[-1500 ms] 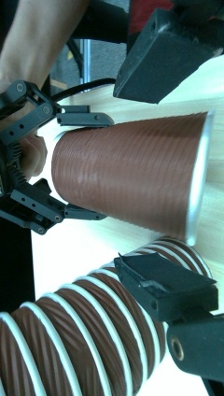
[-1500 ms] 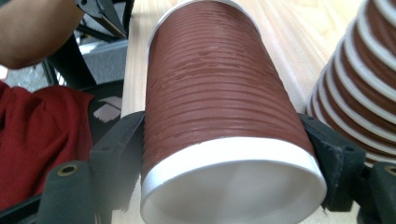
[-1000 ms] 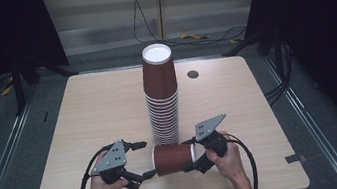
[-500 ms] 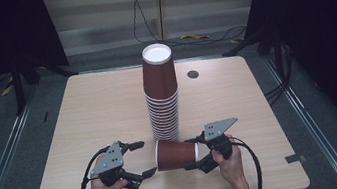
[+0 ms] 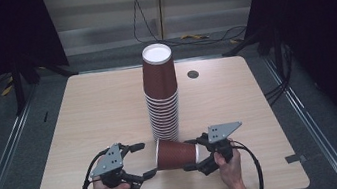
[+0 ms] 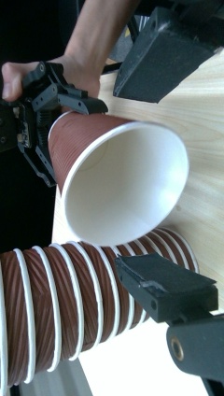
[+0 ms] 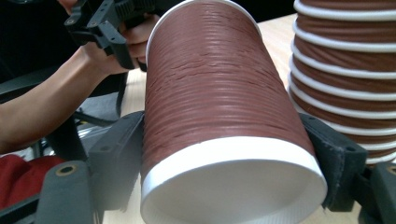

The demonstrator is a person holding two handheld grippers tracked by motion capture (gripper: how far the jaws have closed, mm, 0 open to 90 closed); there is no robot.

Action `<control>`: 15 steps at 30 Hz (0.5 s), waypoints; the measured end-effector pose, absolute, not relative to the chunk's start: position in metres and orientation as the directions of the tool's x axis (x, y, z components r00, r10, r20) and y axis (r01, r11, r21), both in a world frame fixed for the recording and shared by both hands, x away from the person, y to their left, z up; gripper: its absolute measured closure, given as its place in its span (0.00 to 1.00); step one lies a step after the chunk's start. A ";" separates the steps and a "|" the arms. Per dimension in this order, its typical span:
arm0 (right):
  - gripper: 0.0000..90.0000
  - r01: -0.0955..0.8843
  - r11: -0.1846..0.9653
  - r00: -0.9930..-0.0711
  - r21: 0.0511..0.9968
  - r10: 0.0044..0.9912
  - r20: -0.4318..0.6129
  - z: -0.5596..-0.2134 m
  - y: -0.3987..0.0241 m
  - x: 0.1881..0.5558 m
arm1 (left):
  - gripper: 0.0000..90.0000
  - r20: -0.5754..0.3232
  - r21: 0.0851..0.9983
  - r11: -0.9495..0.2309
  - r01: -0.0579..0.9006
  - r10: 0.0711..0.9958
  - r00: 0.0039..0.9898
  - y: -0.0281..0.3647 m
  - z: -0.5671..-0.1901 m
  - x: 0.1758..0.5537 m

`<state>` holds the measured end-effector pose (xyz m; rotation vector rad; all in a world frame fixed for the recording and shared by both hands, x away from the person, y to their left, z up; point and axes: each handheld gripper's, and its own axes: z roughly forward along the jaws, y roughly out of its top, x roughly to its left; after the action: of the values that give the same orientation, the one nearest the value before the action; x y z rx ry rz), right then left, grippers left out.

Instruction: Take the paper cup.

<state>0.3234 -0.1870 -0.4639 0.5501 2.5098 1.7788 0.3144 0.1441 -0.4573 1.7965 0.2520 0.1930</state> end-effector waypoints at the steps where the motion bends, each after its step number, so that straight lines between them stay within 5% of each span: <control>1: 0.25 0.258 0.278 -0.941 0.926 0.289 0.175 -0.464 -0.187 0.322 | 0.17 -0.004 0.973 -0.223 0.065 0.266 0.964 0.144 -0.458 0.314; 15: 0.25 0.237 0.197 -0.955 0.951 0.229 0.190 -0.474 -0.184 0.319 | 0.17 -0.026 0.979 -0.189 0.072 0.238 0.971 0.135 -0.464 0.315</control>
<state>0.3189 -0.1840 -0.4737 0.4742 2.4346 1.9376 0.3149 0.1348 -0.4644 1.7601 0.2317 0.1513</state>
